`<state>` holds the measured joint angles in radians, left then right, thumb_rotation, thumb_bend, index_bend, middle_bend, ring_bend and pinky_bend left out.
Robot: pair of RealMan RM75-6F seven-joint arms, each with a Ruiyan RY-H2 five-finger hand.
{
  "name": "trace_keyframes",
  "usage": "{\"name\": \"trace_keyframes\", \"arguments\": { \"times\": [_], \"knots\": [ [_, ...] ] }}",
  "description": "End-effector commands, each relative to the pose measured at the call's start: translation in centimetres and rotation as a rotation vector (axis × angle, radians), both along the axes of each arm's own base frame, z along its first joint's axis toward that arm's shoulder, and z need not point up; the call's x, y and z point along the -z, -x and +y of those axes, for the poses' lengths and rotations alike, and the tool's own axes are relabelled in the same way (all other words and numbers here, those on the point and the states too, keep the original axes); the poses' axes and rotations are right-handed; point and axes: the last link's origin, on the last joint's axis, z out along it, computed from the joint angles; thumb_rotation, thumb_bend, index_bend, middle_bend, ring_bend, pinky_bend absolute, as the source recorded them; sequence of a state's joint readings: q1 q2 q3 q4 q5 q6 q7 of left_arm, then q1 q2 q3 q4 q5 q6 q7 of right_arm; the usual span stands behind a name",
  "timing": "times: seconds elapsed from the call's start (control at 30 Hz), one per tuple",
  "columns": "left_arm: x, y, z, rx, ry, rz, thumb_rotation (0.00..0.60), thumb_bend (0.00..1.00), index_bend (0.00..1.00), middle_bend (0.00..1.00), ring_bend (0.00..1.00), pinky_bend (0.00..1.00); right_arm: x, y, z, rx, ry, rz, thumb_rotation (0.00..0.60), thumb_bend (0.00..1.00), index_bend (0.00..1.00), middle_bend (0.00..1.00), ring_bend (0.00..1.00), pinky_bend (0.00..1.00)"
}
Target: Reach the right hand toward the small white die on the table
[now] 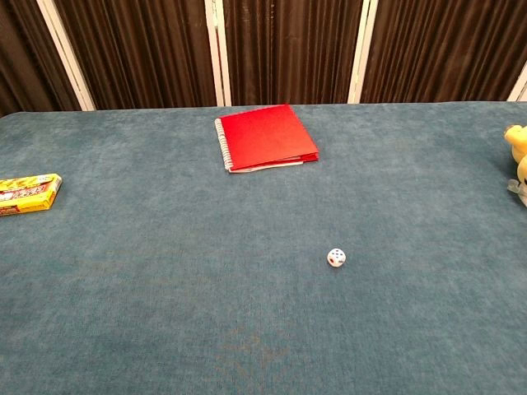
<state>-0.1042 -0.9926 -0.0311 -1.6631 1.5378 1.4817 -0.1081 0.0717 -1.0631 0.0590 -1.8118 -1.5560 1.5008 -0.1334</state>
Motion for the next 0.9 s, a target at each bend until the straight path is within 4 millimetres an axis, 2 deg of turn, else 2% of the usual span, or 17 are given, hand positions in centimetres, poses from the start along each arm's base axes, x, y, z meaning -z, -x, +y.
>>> {"name": "trace_keyframes", "arguments": {
  "times": [0.03, 0.2, 0.23, 0.27, 0.33, 0.37, 0.4, 0.47, 0.5, 0.6, 0.7, 0.9],
  "knots": [
    [0.0, -0.1, -0.1, 0.002, 0.003, -0.001, 0.600, 0.00, 0.00, 0.00, 0.00, 0.00, -0.1, 0.0, 0.0, 0.000, 0.002, -0.005, 0.600, 0.00, 0.00, 0.00, 0.00, 0.00],
    [-0.5, -0.2, -0.5, 0.007, -0.021, -0.006, 0.600, 0.00, 0.00, 0.00, 0.00, 0.00, 0.1, 0.1, 0.2, -0.005, -0.009, 0.001, 0.600, 0.00, 0.00, 0.00, 0.00, 0.00],
    [-0.5, -0.2, -0.5, 0.006, -0.022, -0.007, 0.600, 0.00, 0.00, 0.00, 0.00, 0.00, 0.3, 0.2, 0.2, -0.004, -0.019, 0.007, 0.600, 0.00, 0.00, 0.02, 0.00, 0.00],
    [-0.5, -0.2, -0.5, 0.005, -0.023, -0.008, 0.600, 0.00, 0.00, 0.00, 0.00, 0.00, 0.5, 0.3, 0.2, -0.003, -0.031, 0.013, 0.600, 0.00, 0.00, 0.11, 0.05, 0.01],
    [-0.5, -0.3, -0.4, 0.005, -0.023, -0.007, 0.600, 0.00, 0.00, 0.00, 0.00, 0.00, 1.1, 0.3, 0.0, -0.002, -0.058, 0.028, 0.600, 0.00, 0.00, 0.40, 0.29, 0.23],
    [-0.5, -0.4, -0.4, 0.007, -0.022, -0.003, 0.600, 0.00, 0.00, 0.00, 0.00, 0.00, 1.4, 0.2, -0.4, -0.012, -0.069, 0.056, 0.600, 0.00, 0.00, 0.58, 0.47, 0.46],
    [-0.4, -0.4, -0.4, 0.007, -0.020, 0.000, 0.600, 0.00, 0.00, 0.00, 0.00, 0.00, 1.8, 0.1, -0.8, -0.024, -0.087, 0.085, 0.600, 0.00, 0.00, 0.68, 0.61, 0.71],
    [-0.3, -0.4, -0.3, 0.001, -0.015, -0.001, 0.600, 0.00, 0.00, 0.00, 0.00, 0.00, 2.7, -0.4, -1.8, -0.049, -0.127, 0.120, 0.600, 0.05, 0.00, 0.78, 0.74, 0.94],
    [-0.2, -0.4, -0.3, -0.002, -0.011, -0.003, 0.600, 0.00, 0.00, 0.00, 0.00, 0.00, 3.2, -0.7, -2.3, -0.067, -0.154, 0.136, 0.600, 0.11, 0.00, 0.81, 0.78, 0.99],
    [0.0, -0.5, 0.1, -0.007, 0.002, -0.009, 0.600, 0.00, 0.00, 0.00, 0.00, 0.00, 5.3, -2.4, -4.6, -0.144, -0.273, 0.171, 0.600, 0.30, 0.00, 0.86, 0.82, 1.00],
    [0.1, -0.2, 0.7, -0.016, 0.006, -0.011, 0.600, 0.00, 0.00, 0.00, 0.00, 0.00, 7.4, -4.4, -6.0, -0.201, -0.419, 0.149, 0.600, 0.43, 0.00, 0.87, 0.84, 1.00],
    [0.5, 0.2, 1.5, -0.037, 0.008, 0.016, 0.600, 0.00, 0.00, 0.00, 0.00, 0.00, 10.8, -7.6, -8.0, -0.289, -0.606, 0.140, 0.600, 0.49, 0.00, 0.88, 0.84, 1.00]
  ]
}}
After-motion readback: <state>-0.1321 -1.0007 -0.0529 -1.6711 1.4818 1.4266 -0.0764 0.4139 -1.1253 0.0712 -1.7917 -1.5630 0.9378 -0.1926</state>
